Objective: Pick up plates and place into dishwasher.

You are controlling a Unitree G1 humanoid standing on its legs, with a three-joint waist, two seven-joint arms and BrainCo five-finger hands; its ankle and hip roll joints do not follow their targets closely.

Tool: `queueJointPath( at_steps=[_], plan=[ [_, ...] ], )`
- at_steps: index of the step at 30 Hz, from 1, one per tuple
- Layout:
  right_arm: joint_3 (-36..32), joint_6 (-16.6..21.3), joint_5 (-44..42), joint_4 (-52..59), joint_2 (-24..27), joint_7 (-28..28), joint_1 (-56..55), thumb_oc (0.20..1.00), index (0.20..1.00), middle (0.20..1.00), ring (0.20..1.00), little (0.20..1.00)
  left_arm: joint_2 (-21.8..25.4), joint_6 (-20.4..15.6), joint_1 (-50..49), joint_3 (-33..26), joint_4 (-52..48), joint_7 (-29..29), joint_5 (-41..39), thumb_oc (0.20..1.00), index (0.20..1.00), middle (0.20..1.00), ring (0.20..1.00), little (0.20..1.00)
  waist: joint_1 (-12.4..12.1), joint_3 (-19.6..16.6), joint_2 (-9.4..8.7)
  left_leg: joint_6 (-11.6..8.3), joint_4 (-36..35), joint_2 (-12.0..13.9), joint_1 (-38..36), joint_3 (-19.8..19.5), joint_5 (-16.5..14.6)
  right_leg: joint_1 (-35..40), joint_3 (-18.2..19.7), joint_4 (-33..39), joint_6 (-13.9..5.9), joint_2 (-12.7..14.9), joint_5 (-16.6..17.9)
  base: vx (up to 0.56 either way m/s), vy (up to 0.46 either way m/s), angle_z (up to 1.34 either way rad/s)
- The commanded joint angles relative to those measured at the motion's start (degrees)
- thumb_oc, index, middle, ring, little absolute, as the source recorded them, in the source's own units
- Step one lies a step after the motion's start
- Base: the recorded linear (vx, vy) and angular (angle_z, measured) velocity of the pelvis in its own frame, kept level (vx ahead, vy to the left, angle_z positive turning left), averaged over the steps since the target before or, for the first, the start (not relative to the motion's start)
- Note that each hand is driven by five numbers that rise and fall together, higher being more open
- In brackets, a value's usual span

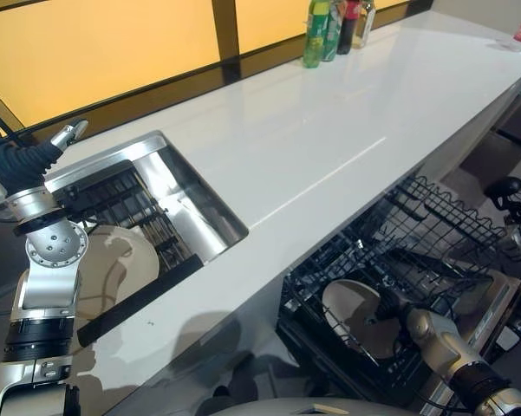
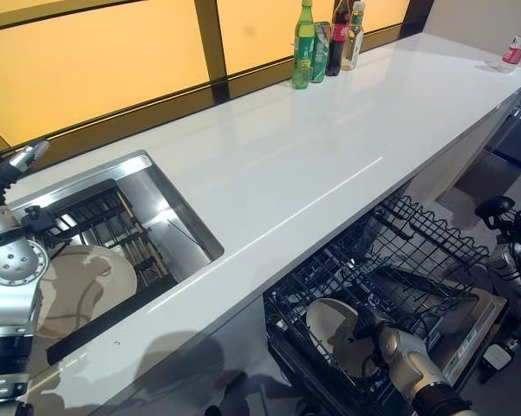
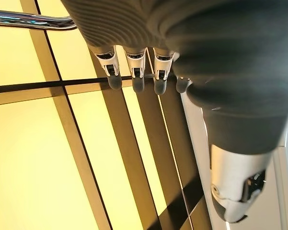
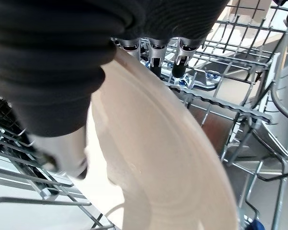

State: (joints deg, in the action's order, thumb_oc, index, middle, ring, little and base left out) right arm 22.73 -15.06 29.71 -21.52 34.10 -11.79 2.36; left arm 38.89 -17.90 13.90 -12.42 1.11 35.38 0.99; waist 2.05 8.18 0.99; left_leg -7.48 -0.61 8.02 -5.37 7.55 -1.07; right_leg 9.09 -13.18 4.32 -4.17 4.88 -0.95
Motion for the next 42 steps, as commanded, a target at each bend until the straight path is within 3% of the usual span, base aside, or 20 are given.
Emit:
queueJointPath(
  at_steps=[1, 16, 22, 24, 31, 38, 42],
  plan=[
    [3.69, -0.17, -2.31, -1.41, -3.07, 0.43, -4.27, 1.000, 1.000, 1.000, 1.000, 1.000, 3.35, -1.51, 3.28, 1.45, -0.34, -0.17, -0.48, 1.000, 1.000, 1.000, 1.000, 1.000, -0.99, -3.79, -0.05, -0.96, -0.02, 2.72, 7.67, 1.94, 5.86, -2.65, 1.75, -8.07, -1.10, 2.27, -5.63, 0.00, 0.000, 0.00],
    [-3.02, -1.76, -7.90, 1.55, -2.27, 6.58, -5.03, 1.000, 1.000, 1.000, 1.000, 1.000, 2.87, -2.56, 0.50, 0.46, 0.21, -0.19, -0.65, 1.000, 1.000, 1.000, 1.000, 1.000, -0.67, -4.18, -0.47, -0.80, -0.23, 2.82, 6.64, 1.66, 5.73, -2.11, 2.30, -7.88, -0.79, 1.63, -5.46, 0.00, 0.000, 0.00],
    [-8.63, 0.72, -15.89, 9.55, 0.63, 7.95, -3.79, 1.000, 1.000, 1.000, 1.000, 1.000, 2.86, -4.45, -1.33, 0.23, 0.68, 0.64, -0.49, 1.000, 1.000, 1.000, 1.000, 1.000, -0.68, -4.11, -0.64, -0.69, -0.43, 2.87, 6.29, 1.28, 5.79, -2.16, 2.32, -8.07, -0.71, 1.39, -5.27, 0.00, 0.000, 0.00],
    [-12.59, 3.34, -20.30, 14.47, 2.31, 8.97, -2.93, 1.000, 1.000, 1.000, 1.000, 1.000, 2.65, -5.05, -2.26, -0.57, 0.58, 0.66, -0.38, 1.000, 1.000, 1.000, 1.000, 1.000, -0.49, -4.18, -0.63, -0.64, -0.59, 2.85, 6.24, 1.22, 5.78, -2.27, 2.40, -8.27, -0.56, 1.27, -5.42, 0.00, 0.000, 0.00],
    [-20.38, 8.78, -23.29, 21.57, 3.47, 11.49, -3.38, 1.000, 1.000, 1.000, 1.000, 1.000, 1.28, -6.79, -3.31, -2.96, 2.47, 0.04, 0.30, 1.000, 1.000, 1.000, 1.000, 1.000, 0.49, -4.53, -0.06, -0.42, -0.91, 2.50, 6.09, 1.73, 5.70, -2.77, 3.12, -9.27, -0.46, 1.20, -6.10, 0.00, 0.039, -0.01],
    [-24.27, 11.10, -23.94, 25.80, 2.75, 12.62, -4.72, 1.000, 1.000, 1.000, 1.000, 1.000, -0.03, -5.76, -5.06, -4.66, 1.46, -0.84, 1.06, 1.000, 1.000, 1.000, 1.000, 1.000, 0.77, -4.79, 0.25, -0.27, -1.02, 2.10, 5.73, 1.86, 5.72, -2.73, 3.59, -9.76, -0.23, 1.23, -6.42, 0.01, 0.038, -0.02],
    [-25.42, 11.80, -23.63, 27.47, 2.75, 13.97, -4.06, 1.000, 1.000, 1.000, 1.000, 1.000, -0.11, -1.87, -5.58, -4.62, 1.88, -3.12, 2.42, 1.000, 1.000, 1.000, 1.000, 1.000, 0.60, -4.76, 0.68, -0.37, -1.04, 1.93, 5.66, 1.53, 5.75, -2.71, 3.49, -9.98, -0.24, 1.50, -6.44, 0.01, 0.042, 0.00]
  ],
)
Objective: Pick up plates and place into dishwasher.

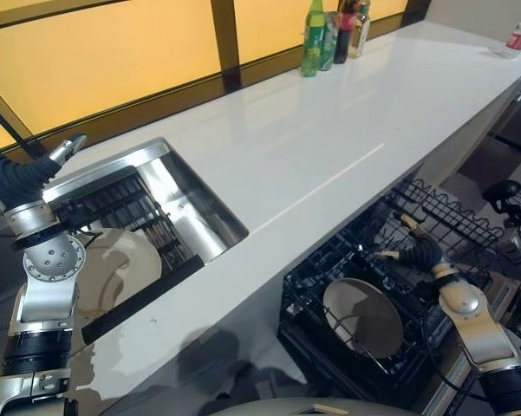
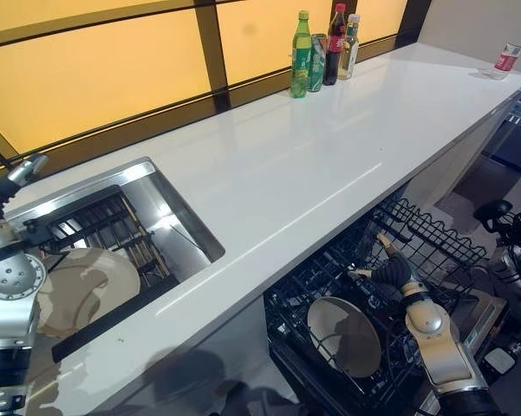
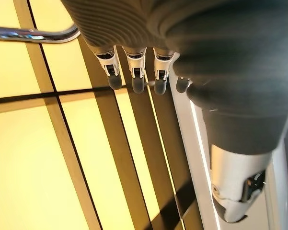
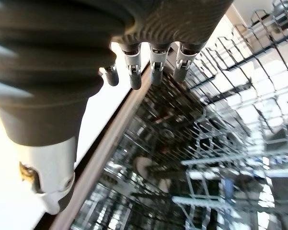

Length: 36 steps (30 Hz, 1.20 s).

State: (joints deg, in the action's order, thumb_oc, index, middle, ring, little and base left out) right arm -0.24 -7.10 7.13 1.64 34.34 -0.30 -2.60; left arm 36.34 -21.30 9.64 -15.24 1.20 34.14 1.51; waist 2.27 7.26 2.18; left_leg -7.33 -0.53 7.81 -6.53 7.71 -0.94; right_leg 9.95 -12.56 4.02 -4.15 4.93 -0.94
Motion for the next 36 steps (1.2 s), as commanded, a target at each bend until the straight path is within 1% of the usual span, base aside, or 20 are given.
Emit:
queueJointPath(
  at_steps=[1, 2, 4, 6, 8, 11, 12, 15, 17, 21, 25, 28, 30, 31, 34, 36],
  plan=[
    [-2.70, 3.82, -0.82, 4.51, 2.54, 2.61, 1.08, 1.000, 1.000, 1.000, 1.000, 1.000, 2.72, 2.98, -1.47, -1.71, 2.29, -2.87, 2.70, 1.000, 1.000, 1.000, 1.000, 1.000, 0.32, -3.85, -0.37, -0.54, -1.16, 2.07, 6.78, 1.31, 5.63, -3.54, 2.84, -9.70, -0.29, 1.52, -6.44, 0.01, 0.039, 0.02],
    [-2.84, 3.75, -0.57, 4.65, 2.56, 2.68, 1.19, 1.000, 1.000, 1.000, 1.000, 1.000, 2.97, 4.11, -1.54, -1.64, 2.62, -3.56, 3.43, 1.000, 1.000, 1.000, 1.000, 1.000, 0.29, -3.86, -0.30, -0.55, -1.19, 2.03, 6.75, 1.27, 5.65, -3.52, 2.81, -9.70, -0.31, 1.57, -6.43, 0.01, 0.046, 0.02],
    [-3.67, 3.27, -0.76, 5.64, 3.38, 2.31, 1.44, 1.000, 1.000, 1.000, 1.000, 1.000, 5.20, 8.70, -2.10, -1.04, 4.85, -6.47, 4.73, 1.000, 1.000, 1.000, 1.000, 1.000, 0.28, -3.93, 0.12, -0.55, -1.39, 1.79, 6.64, 1.13, 5.71, -3.57, 2.71, -9.73, -0.43, 1.83, -6.36, 0.01, 0.068, 0.02],
    [-4.19, 2.84, -0.92, 6.14, 4.11, 2.05, 1.48, 1.000, 1.000, 1.000, 1.000, 1.000, 6.94, 11.09, -2.43, -1.02, 5.98, -8.18, 4.65, 1.000, 1.000, 1.000, 1.000, 1.000, 0.13, -3.92, 0.39, -0.55, -1.52, 1.58, 6.60, 0.98, 5.77, -3.56, 2.52, -9.76, -0.56, 2.13, -6.38, 0.01, 0.072, 0.03],
    [-4.46, 2.79, -1.14, 6.19, 4.53, 1.86, 1.46, 1.000, 1.000, 1.000, 1.000, 1.000, 8.21, 12.43, -2.72, -1.32, 6.42, -9.07, 4.92, 1.000, 1.000, 1.000, 1.000, 1.000, -0.02, -3.90, 0.62, -0.51, -1.67, 1.37, 6.61, 0.78, 5.87, -3.59, 2.32, -9.85, -0.61, 2.33, -6.41, 0.00, 0.065, 0.02],
    [-5.22, 2.31, -1.61, 6.78, 5.31, 1.46, 1.36, 1.000, 1.000, 1.000, 1.000, 1.000, 10.73, 15.51, -3.20, -2.25, 5.88, -11.44, 6.94, 1.000, 1.000, 1.000, 1.000, 1.000, -0.38, -3.88, 1.07, -0.45, -1.82, 0.97, 6.76, 0.44, 6.00, -3.66, 1.90, -10.11, -0.64, 2.63, -6.59, 0.00, 0.066, 0.04],
    [-5.36, 2.26, -1.89, 6.86, 5.71, 1.45, 1.46, 1.000, 1.000, 1.000, 1.000, 1.000, 12.34, 17.52, -3.38, -2.38, 6.00, -13.00, 7.83, 1.000, 1.000, 1.000, 1.000, 1.000, -0.59, -3.82, 1.37, -0.40, -1.84, 0.79, 6.83, 0.27, 6.04, -3.69, 1.70, -10.24, -0.65, 2.77, -6.60, 0.00, 0.065, 0.05],
    [-5.74, 1.48, -2.66, 7.68, 6.50, 1.36, 1.78, 1.000, 1.000, 1.000, 1.000, 1.000, 14.83, 20.30, -3.51, -2.58, 6.36, -15.76, 7.13, 1.000, 1.000, 1.000, 1.000, 1.000, -0.99, -3.65, 1.84, -0.38, -1.74, 0.40, 7.22, -0.15, 6.10, -3.89, 1.14, -10.60, -0.69, 3.21, -6.76, -0.01, 0.058, 0.07],
    [-5.75, 1.23, -2.77, 7.77, 6.84, 1.35, 1.94, 1.000, 1.000, 1.000, 1.000, 1.000, 15.29, 22.04, -3.39, -1.87, 7.14, -18.22, 7.48, 1.000, 1.000, 1.000, 1.000, 1.000, -1.09, -3.49, 2.12, -0.34, -1.57, 0.18, 7.46, -0.37, 6.06, -4.03, 0.86, -10.94, -0.70, 3.43, -6.89, 0.00, 0.056, 0.12],
    [-6.45, -0.09, -2.46, 8.69, 7.70, 0.43, 2.06, 1.000, 1.000, 1.000, 1.000, 1.000, 15.16, 25.89, -4.01, 0.15, 9.40, -25.84, 7.31, 1.000, 1.000, 1.000, 1.000, 1.000, -1.20, -2.91, 2.92, -0.32, -1.34, -0.34, 7.98, -1.08, 6.23, -4.53, 0.67, -11.85, -0.67, 3.79, -7.25, 0.01, 0.082, 0.07],
    [-7.25, -0.07, -2.84, 8.80, 8.84, -0.47, 1.93, 1.000, 1.000, 1.000, 1.000, 1.000, 14.13, 27.54, -4.78, 1.79, 10.96, -32.25, 5.79, 1.000, 1.000, 1.000, 1.000, 1.000, -1.06, -2.17, 3.76, -0.22, -1.18, -0.81, 8.31, -1.41, 6.42, -4.98, 0.79, -12.68, -0.67, 4.03, -7.63, 0.02, 0.103, 0.11],
    [-7.07, 0.03, -2.92, 8.58, 9.59, -0.80, 2.17, 1.000, 1.000, 1.000, 1.000, 1.000, 13.94, 26.74, -4.88, 3.99, 13.55, -35.40, 5.54, 1.000, 1.000, 1.000, 1.000, 1.000, -1.02, -1.68, 4.18, -0.17, -0.86, -1.06, 8.68, -1.51, 6.53, -5.20, 0.80, -13.09, -0.69, 4.23, -7.70, 0.04, 0.083, 0.08],
    [-7.04, 0.11, -3.28, 8.46, 10.24, -0.96, 2.15, 1.000, 1.000, 1.000, 1.000, 1.000, 14.00, 25.87, -4.75, 5.13, 14.48, -38.60, 3.15, 1.000, 1.000, 1.000, 1.000, 1.000, -0.95, -1.40, 4.41, -0.09, -0.73, -1.25, 8.76, -1.50, 6.50, -5.40, 0.75, -13.38, -0.72, 4.38, -7.79, 0.05, 0.075, 0.04],
    [-6.97, -0.06, -3.51, 8.56, 10.60, -0.94, 2.12, 1.000, 1.000, 1.000, 1.000, 1.000, 13.82, 26.25, -4.70, 5.76, 14.54, -40.01, 2.02, 1.000, 1.000, 1.000, 1.000, 1.000, -0.90, -1.25, 4.49, -0.04, -0.61, -1.33, 8.84, -1.49, 6.49, -5.53, 0.76, -13.52, -0.72, 4.45, -7.81, 0.05, 0.071, 0.04],
    [-6.74, 0.02, -3.77, 8.41, 11.40, -0.75, 2.04, 1.000, 1.000, 1.000, 1.000, 1.000, 13.84, 26.89, -4.40, 7.70, 16.81, -42.27, 2.30, 1.000, 1.000, 1.000, 1.000, 1.000, -0.71, -0.81, 4.92, 0.08, -0.46, -1.62, 8.90, -1.53, 6.48, -5.91, 0.78, -13.83, -0.83, 4.80, -7.77, 0.03, 0.072, 0.09],
    [-6.57, -0.03, -4.51, 8.36, 12.20, -0.32, 2.12, 1.000, 1.000, 1.000, 1.000, 1.000, 14.17, 27.49, -4.26, 8.56, 18.01, -42.48, 1.98, 1.000, 1.000, 1.000, 1.000, 1.000, -0.67, -0.58, 5.06, 0.18, -0.53, -1.92, 8.90, -1.51, 6.50, -6.17, 0.73, -13.95, -0.98, 5.06, -7.66, 0.00, 0.050, 0.07]
  ],
)
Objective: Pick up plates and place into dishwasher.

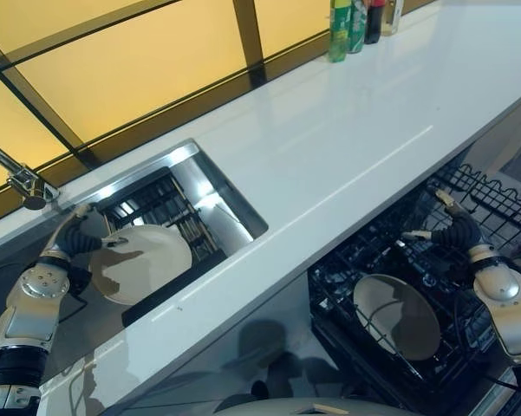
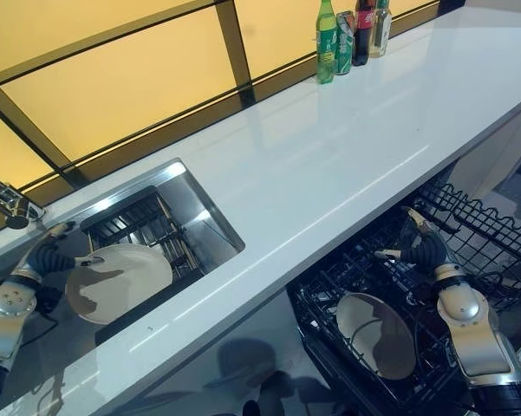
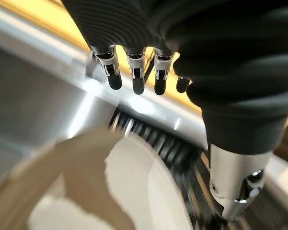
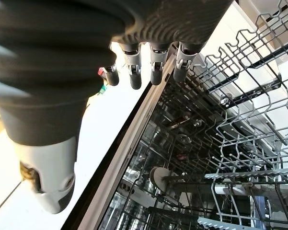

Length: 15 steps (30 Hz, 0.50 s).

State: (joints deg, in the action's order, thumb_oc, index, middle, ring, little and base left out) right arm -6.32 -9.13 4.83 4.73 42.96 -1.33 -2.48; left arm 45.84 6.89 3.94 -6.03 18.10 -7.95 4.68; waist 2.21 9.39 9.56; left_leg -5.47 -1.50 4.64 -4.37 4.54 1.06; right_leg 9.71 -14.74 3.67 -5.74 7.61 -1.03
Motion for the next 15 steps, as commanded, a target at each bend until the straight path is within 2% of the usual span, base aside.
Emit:
queueJointPath(
  at_steps=[1, 10, 12, 15],
  plan=[
    [-0.35, 2.17, -2.46, 5.14, 3.83, 1.01, 1.94, 1.000, 1.000, 1.000, 1.000, 1.000, 4.95, -0.06, 1.39, -0.51, 1.92, -0.05, -0.83, 1.000, 1.000, 1.000, 1.000, 1.000, -0.58, -2.61, -2.27, -1.59, 0.36, 1.11, 6.68, 1.82, 4.46, -6.04, 2.82, -13.65, 0.52, 2.51, -7.54, -0.01, 0.032, 0.00],
    [-1.39, 2.71, -3.68, 5.74, 4.50, 1.76, 0.57, 1.000, 1.000, 1.000, 1.000, 1.000, 5.81, -0.29, 0.12, -3.23, 6.68, 1.84, -1.41, 1.000, 1.000, 1.000, 1.000, 1.000, -0.86, -2.24, -2.31, -1.53, 0.37, 0.75, 7.24, 2.37, 4.54, -6.30, 1.92, -13.40, 0.16, 3.13, -7.25, 0.00, 0.001, 0.01],
    [-1.58, 2.94, -3.53, 5.47, 4.72, 1.83, 0.62, 1.000, 1.000, 1.000, 1.000, 1.000, 5.95, 0.22, -0.45, -3.33, 7.56, 3.17, 3.08, 1.000, 1.000, 1.000, 1.000, 1.000, -1.08, -2.10, -2.06, -1.59, 0.60, 0.70, 7.57, 2.22, 4.60, -6.40, 1.75, -13.60, 0.28, 3.15, -7.39, -0.03, 0.025, 0.04],
    [-1.88, 2.37, -4.32, 5.83, 5.94, 1.77, 0.84, 1.000, 1.000, 1.000, 1.000, 1.000, 7.34, 1.04, -1.62, -4.05, 7.93, 4.90, 4.70, 1.000, 1.000, 1.000, 1.000, 1.000, -1.30, -1.75, -1.81, -1.71, 0.92, 0.53, 7.99, 1.82, 4.67, -6.73, 1.74, -13.96, 0.38, 3.21, -7.54, -0.05, 0.026, 0.03]
  ],
)
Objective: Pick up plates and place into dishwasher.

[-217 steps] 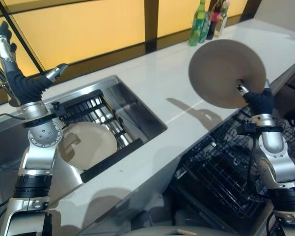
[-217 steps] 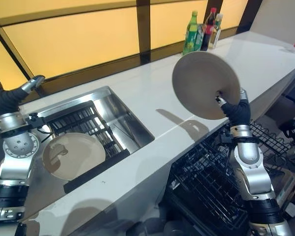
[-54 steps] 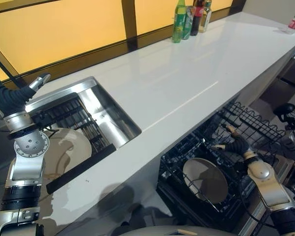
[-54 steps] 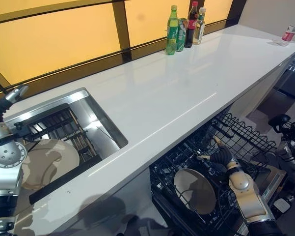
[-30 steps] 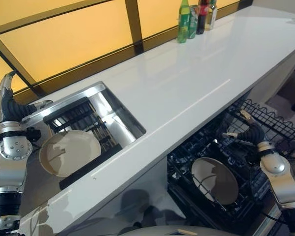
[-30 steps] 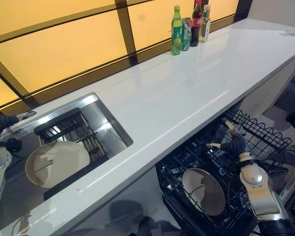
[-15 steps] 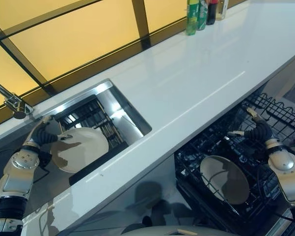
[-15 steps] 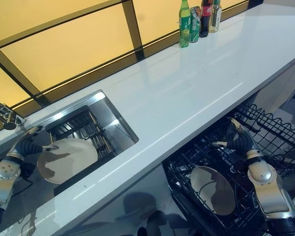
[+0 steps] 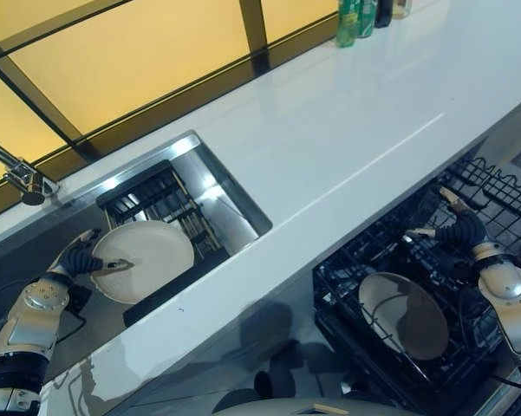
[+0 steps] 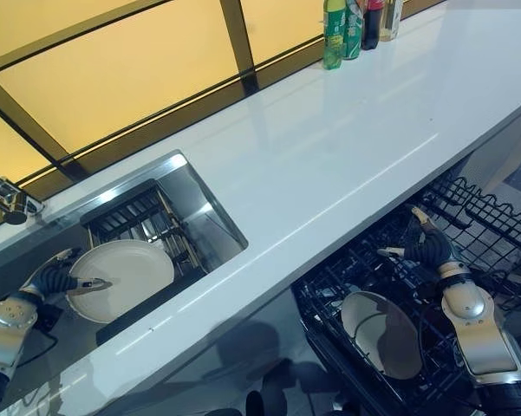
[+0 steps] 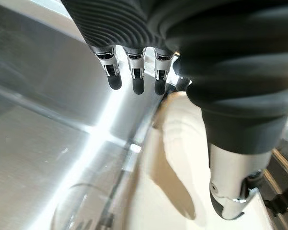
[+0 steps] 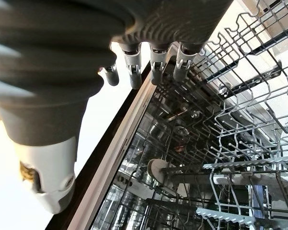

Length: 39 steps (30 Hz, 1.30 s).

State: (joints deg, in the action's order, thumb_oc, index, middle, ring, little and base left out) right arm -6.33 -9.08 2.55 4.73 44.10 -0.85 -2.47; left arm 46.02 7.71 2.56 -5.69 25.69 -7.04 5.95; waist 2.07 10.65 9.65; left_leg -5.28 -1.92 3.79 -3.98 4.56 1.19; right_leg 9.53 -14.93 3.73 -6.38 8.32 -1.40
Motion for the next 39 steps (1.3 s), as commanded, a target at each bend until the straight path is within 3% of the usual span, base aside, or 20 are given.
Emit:
queueJointPath(
  at_steps=[1, 5, 12, 13, 14, 16, 26, 39],
  plan=[
    [-1.83, 2.11, -2.24, 5.89, 4.99, 1.35, 1.02, 1.000, 1.000, 1.000, 1.000, 1.000, 7.42, 0.70, -0.37, -4.74, 0.50, 4.88, 4.22, 1.000, 1.000, 1.000, 1.000, 1.000, -1.28, -2.92, -1.87, -1.92, 1.37, 1.38, 7.66, 1.76, 4.53, -6.61, 1.87, -14.05, 1.01, 2.49, -7.20, -0.05, 0.003, 0.05],
    [-1.72, 2.67, -1.92, 5.74, 4.34, 1.57, 0.89, 1.000, 1.000, 1.000, 1.000, 1.000, 7.70, 0.73, -1.54, -6.51, 0.62, 5.45, 3.84, 1.000, 1.000, 1.000, 1.000, 1.000, -1.70, -2.94, -2.00, -1.93, 1.49, 1.39, 7.91, 1.59, 4.43, -6.55, 1.56, -14.02, 1.11, 2.27, -7.33, -0.04, -0.020, 0.06],
    [-1.35, 2.62, -1.38, 5.84, 3.39, 1.99, 1.25, 1.000, 1.000, 1.000, 1.000, 1.000, 6.79, 0.54, -2.25, -5.39, -0.41, 0.51, 5.59, 1.000, 1.000, 1.000, 1.000, 1.000, -2.29, -2.90, -2.14, -2.03, 1.97, 1.70, 8.65, 1.12, 4.38, -6.61, 1.15, -14.23, 1.33, 1.79, -7.63, -0.04, -0.030, 0.04],
    [-1.39, 2.40, -1.65, 5.95, 3.68, 2.06, 1.36, 1.000, 1.000, 1.000, 1.000, 1.000, 7.01, 0.27, -2.56, -4.78, -0.82, -1.82, 5.04, 0.903, 0.903, 0.903, 0.903, 0.903, -2.34, -2.84, -2.07, -2.05, 2.09, 1.72, 8.67, 1.09, 4.32, -6.61, 1.14, -14.32, 1.38, 1.75, -7.70, -0.03, -0.005, 0.01],
    [-1.42, 2.33, -1.72, 6.00, 3.80, 2.17, 1.36, 1.000, 1.000, 1.000, 1.000, 1.000, 7.07, 0.40, -2.80, -4.41, -1.35, -3.14, 4.69, 0.586, 0.586, 0.586, 0.586, 0.586, -2.36, -2.77, -2.00, -2.04, 2.20, 1.71, 8.70, 1.03, 4.27, -6.64, 1.19, -14.42, 1.40, 1.72, -7.74, -0.04, 0.001, 0.00],
    [-1.43, 2.20, -1.67, 6.08, 3.87, 2.35, 1.44, 1.000, 1.000, 1.000, 1.000, 1.000, 7.16, 0.74, -2.99, -3.91, -2.26, -4.80, 3.86, 0.200, 0.200, 0.200, 0.200, 0.200, -2.30, -2.64, -1.84, -2.00, 2.36, 1.73, 8.65, 1.09, 4.19, -6.66, 1.27, -14.61, 1.36, 1.71, -7.82, -0.02, 0.003, 0.00],
    [-2.01, 3.24, -2.23, 5.52, 3.84, 3.41, 0.30, 1.000, 1.000, 1.000, 1.000, 1.000, 8.22, -0.97, -2.07, -3.41, -3.75, -9.17, -1.39, 0.200, 0.200, 0.200, 0.200, 0.200, -1.82, -2.67, -2.05, -1.77, 2.20, 1.62, 8.16, 1.51, 4.00, -6.34, 1.59, -14.25, 1.12, 1.57, -7.58, 0.00, 0.000, 0.00],
    [-2.36, 3.38, -2.38, 5.40, 3.43, 4.11, -0.19, 1.000, 1.000, 1.000, 1.000, 1.000, 7.88, -3.18, -2.47, -4.56, -3.35, -7.15, -3.57, 0.200, 0.200, 0.200, 0.200, 0.200, -1.96, -2.79, -2.29, -1.70, 2.01, 1.25, 8.14, 1.10, 3.85, -6.25, 1.74, -14.09, 1.15, 1.38, -7.65, 0.00, 0.000, 0.00]
  ],
)
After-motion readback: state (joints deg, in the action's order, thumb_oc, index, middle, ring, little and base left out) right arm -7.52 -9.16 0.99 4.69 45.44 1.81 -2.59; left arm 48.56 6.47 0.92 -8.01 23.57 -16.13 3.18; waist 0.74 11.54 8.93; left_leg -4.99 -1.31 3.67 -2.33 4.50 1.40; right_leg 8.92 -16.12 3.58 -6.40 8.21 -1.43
